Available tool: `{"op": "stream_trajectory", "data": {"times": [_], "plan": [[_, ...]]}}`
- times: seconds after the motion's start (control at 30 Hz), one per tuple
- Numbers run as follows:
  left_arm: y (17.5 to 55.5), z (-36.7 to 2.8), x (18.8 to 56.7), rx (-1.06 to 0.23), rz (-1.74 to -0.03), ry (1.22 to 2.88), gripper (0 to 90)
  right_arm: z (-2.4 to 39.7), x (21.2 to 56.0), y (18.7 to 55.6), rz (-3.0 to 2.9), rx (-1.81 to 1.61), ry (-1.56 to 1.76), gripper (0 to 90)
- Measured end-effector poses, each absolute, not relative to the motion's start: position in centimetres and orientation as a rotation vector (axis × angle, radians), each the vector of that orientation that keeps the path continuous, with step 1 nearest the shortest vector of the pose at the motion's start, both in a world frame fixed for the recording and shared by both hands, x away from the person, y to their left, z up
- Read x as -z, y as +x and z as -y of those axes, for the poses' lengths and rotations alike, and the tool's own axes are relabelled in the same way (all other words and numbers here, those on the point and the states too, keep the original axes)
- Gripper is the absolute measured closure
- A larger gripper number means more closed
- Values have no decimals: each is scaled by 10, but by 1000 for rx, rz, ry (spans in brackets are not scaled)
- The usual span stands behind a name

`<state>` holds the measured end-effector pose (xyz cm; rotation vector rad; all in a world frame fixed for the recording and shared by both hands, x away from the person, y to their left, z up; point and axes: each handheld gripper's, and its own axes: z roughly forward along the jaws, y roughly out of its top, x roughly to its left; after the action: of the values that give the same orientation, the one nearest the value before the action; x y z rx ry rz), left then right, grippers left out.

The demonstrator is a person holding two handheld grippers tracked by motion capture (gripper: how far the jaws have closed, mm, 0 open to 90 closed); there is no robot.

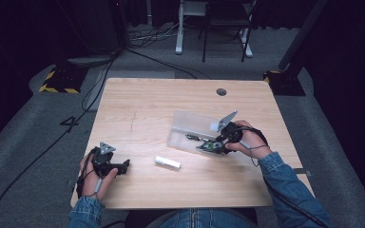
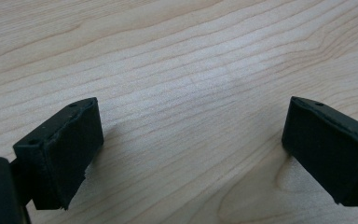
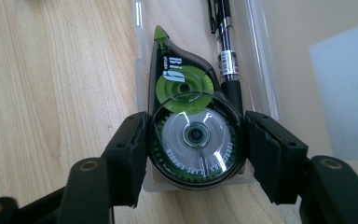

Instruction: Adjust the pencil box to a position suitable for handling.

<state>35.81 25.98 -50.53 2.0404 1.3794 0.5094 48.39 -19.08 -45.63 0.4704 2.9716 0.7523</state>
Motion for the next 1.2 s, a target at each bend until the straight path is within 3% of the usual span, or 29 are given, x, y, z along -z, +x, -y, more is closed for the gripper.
{"op": "stream_trajectory", "data": {"times": [0.33, 1.2], "plan": [[358, -260, 505, -510, -1380, 2040, 55, 191, 458, 483, -2964, -789, 531, 376], [358, -260, 505, -509, -1379, 2040, 55, 185, 448, 471, -2948, -851, 458, 382]]}}
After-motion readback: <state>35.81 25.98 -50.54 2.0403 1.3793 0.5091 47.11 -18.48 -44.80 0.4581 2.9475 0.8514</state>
